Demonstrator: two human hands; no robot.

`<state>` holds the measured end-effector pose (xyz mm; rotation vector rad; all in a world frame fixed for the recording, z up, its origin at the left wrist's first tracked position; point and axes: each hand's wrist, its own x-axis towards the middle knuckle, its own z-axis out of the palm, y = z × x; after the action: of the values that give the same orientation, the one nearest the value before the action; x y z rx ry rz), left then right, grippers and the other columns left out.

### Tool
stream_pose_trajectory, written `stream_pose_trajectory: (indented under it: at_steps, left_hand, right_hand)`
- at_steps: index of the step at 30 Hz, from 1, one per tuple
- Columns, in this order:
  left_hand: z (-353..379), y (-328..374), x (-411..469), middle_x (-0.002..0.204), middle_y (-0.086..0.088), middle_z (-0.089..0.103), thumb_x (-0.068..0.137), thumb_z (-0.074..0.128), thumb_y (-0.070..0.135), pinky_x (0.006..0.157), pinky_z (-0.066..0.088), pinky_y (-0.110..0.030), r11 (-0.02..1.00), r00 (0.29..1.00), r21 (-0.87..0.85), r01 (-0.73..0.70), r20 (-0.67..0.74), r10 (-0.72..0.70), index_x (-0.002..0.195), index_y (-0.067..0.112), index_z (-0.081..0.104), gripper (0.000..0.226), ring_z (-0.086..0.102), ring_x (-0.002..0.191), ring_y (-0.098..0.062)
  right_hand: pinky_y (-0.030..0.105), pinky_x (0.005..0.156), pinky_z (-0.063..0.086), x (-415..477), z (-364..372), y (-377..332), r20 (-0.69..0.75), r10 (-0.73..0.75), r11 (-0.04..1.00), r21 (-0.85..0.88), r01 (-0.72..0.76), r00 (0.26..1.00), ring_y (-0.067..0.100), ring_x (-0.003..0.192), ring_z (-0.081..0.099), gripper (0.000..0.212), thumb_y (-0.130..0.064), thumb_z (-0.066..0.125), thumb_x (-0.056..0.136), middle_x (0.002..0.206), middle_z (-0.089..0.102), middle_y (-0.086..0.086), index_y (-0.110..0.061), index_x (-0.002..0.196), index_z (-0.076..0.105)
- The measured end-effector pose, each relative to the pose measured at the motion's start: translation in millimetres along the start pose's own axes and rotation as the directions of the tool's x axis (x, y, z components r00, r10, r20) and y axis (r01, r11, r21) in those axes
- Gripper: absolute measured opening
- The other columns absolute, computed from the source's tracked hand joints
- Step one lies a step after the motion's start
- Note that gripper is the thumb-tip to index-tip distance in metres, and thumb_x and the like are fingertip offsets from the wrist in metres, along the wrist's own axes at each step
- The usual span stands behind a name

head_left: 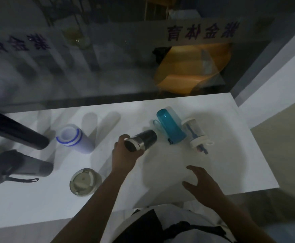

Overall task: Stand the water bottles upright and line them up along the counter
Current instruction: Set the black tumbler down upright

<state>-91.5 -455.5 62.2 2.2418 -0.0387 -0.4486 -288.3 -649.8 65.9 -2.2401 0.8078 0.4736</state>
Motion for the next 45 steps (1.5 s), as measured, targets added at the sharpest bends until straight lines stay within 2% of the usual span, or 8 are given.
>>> stream_pose_trajectory:
  at_steps: [9, 18, 28, 31, 36, 40, 43, 45]
  left_hand:
    - [-58, 33, 29, 0.117, -0.002, 0.054, 0.068, 0.083, 0.025, 0.074, 0.050, -0.029, 0.913, 0.966, 0.350, -0.210, 0.219, 0.139, 0.123, 0.028, 0.054, 0.062, 0.056, 0.104, -0.024]
    - [-63, 30, 19, 0.123, -0.002, 0.047, 0.069, 0.077, 0.021, 0.084, 0.049, -0.038, 0.681, 0.892, 0.607, -0.410, 0.422, 0.161, 0.122, 0.034, 0.046, 0.063, 0.044, 0.110, -0.027]
    - [-62, 34, 16, 0.148, -0.004, 0.037, 0.076, 0.072, 0.045, 0.109, 0.031, -0.044, 0.630, 0.855, 0.610, -0.481, 0.485, 0.183, 0.140, 0.036, 0.040, 0.072, 0.030, 0.136, -0.031]
    - [-54, 53, 7, 0.159, 0.000, 0.023, 0.082, 0.067, 0.053, 0.118, 0.016, -0.048, 0.703, 0.864, 0.528, -0.476, 0.430, 0.262, 0.142, 0.038, 0.039, 0.068, 0.013, 0.147, -0.029]
    - [-13, 83, -19, 0.162, 0.002, 0.011, 0.087, 0.063, 0.051, 0.120, 0.016, -0.047, 0.796, 0.836, 0.289, -0.531, 0.332, 0.437, 0.150, 0.034, 0.020, 0.079, 0.010, 0.149, -0.023]
    - [32, 88, -34, 0.146, 0.005, 0.040, 0.087, 0.066, 0.047, 0.115, 0.033, -0.032, 0.924, 0.900, 0.075, -0.374, 0.271, 0.342, 0.142, 0.030, 0.033, 0.066, 0.042, 0.128, -0.003]
    - [63, 95, -37, 0.091, 0.016, 0.050, 0.092, 0.065, 0.028, 0.072, 0.049, -0.003, 0.968, 0.891, -0.250, -0.015, 0.437, 0.127, 0.095, 0.038, 0.042, 0.025, 0.057, 0.076, 0.007]
    - [82, 91, -31, 0.103, 0.008, 0.056, 0.090, 0.068, 0.034, 0.075, 0.051, -0.008, 0.913, 0.851, -0.304, 0.272, 0.519, -0.081, 0.107, 0.034, 0.048, 0.027, 0.058, 0.089, -0.004]
  right_hand:
    - [0.035, 0.107, 0.036, 5, 8, -24, -0.006, -0.053, 0.998, 0.025, 0.053, 0.999, 0.019, 0.129, 0.042, 0.059, -0.044, 0.062, 0.086, 0.146, 0.041, -0.003, -0.031, 0.139, 0.040]
    - [0.036, 0.108, 0.033, 3, 18, -35, -0.048, -0.031, 0.999, 0.017, 0.031, 0.998, 0.020, 0.131, 0.041, 0.061, -0.045, 0.062, 0.087, 0.150, 0.038, -0.003, -0.031, 0.141, 0.038]
    - [0.033, 0.109, 0.030, -13, 42, -26, -0.103, 0.067, 0.995, 0.085, -0.058, 0.992, 0.019, 0.134, 0.038, 0.058, -0.042, 0.062, 0.088, 0.150, 0.037, -0.004, -0.032, 0.140, 0.040]
    - [0.034, 0.109, 0.033, -16, 37, -22, -0.133, 0.107, 0.992, 0.087, -0.096, 0.985, 0.020, 0.133, 0.040, 0.058, -0.043, 0.063, 0.088, 0.150, 0.037, -0.003, -0.033, 0.140, 0.040]
    - [0.034, 0.101, 0.038, -13, 15, -9, -0.220, 0.171, 0.982, 0.123, -0.146, 0.960, 0.022, 0.129, 0.045, 0.056, -0.042, 0.067, 0.085, 0.146, 0.043, 0.001, -0.031, 0.136, 0.045]
    - [0.037, 0.103, 0.038, -6, -4, 5, -0.286, 0.180, 0.977, 0.165, -0.137, 0.941, 0.023, 0.129, 0.046, 0.057, -0.041, 0.069, 0.084, 0.145, 0.045, 0.002, -0.029, 0.135, 0.047]
    - [0.036, 0.104, 0.037, 3, -15, 21, -0.274, 0.177, 0.976, 0.169, -0.134, 0.945, 0.022, 0.130, 0.045, 0.057, -0.040, 0.067, 0.085, 0.146, 0.043, 0.002, -0.028, 0.137, 0.046]
    - [0.034, 0.104, 0.036, 9, -22, 34, -0.253, 0.182, 0.975, 0.174, -0.140, 0.950, 0.021, 0.130, 0.044, 0.056, -0.041, 0.067, 0.086, 0.147, 0.042, 0.000, -0.030, 0.136, 0.045]
